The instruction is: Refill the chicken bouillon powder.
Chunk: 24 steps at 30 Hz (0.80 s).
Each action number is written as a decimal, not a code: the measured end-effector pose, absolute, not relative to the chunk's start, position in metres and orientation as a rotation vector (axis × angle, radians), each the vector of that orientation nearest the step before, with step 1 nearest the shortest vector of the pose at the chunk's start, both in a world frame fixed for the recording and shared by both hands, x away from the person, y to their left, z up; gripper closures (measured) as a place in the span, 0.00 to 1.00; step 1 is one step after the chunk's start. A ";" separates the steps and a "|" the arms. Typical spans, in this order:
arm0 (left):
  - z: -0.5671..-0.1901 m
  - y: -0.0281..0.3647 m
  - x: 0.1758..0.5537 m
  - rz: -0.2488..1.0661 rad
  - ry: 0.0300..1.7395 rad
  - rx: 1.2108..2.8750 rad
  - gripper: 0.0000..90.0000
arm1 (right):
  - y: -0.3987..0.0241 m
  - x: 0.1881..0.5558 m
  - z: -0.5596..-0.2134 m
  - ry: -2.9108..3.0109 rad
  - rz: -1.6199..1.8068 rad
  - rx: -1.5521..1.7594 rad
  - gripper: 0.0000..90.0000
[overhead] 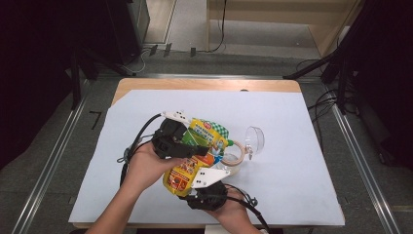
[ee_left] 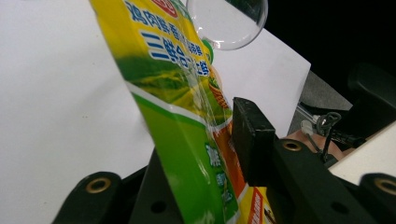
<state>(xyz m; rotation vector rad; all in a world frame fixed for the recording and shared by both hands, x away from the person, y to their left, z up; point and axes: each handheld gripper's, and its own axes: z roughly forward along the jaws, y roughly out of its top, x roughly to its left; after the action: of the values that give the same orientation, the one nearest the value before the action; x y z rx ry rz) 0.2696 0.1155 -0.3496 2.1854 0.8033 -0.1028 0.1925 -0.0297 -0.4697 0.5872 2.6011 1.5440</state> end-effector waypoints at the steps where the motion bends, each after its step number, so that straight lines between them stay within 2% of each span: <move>1: -0.351 0.114 0.270 -0.111 0.819 2.187 0.82 | -0.030 0.193 -0.469 2.603 1.547 0.591 0.72; 5: -0.353 0.112 0.270 -0.126 0.844 2.187 0.80 | -0.030 0.193 -0.469 2.610 1.566 0.599 0.71; 10: -0.359 0.108 0.274 -0.177 0.897 2.157 0.69 | -0.029 0.193 -0.465 2.632 1.617 0.607 0.71; 24: -0.362 0.095 0.283 -0.162 0.929 2.172 0.68 | -0.030 0.203 -0.461 2.637 1.636 0.629 0.69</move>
<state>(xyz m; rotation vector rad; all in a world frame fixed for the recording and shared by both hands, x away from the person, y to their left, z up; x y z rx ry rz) 0.2826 0.0947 -0.3617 2.1725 0.9287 -0.1621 0.2033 -0.0304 -0.4614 0.6285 2.6373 1.6362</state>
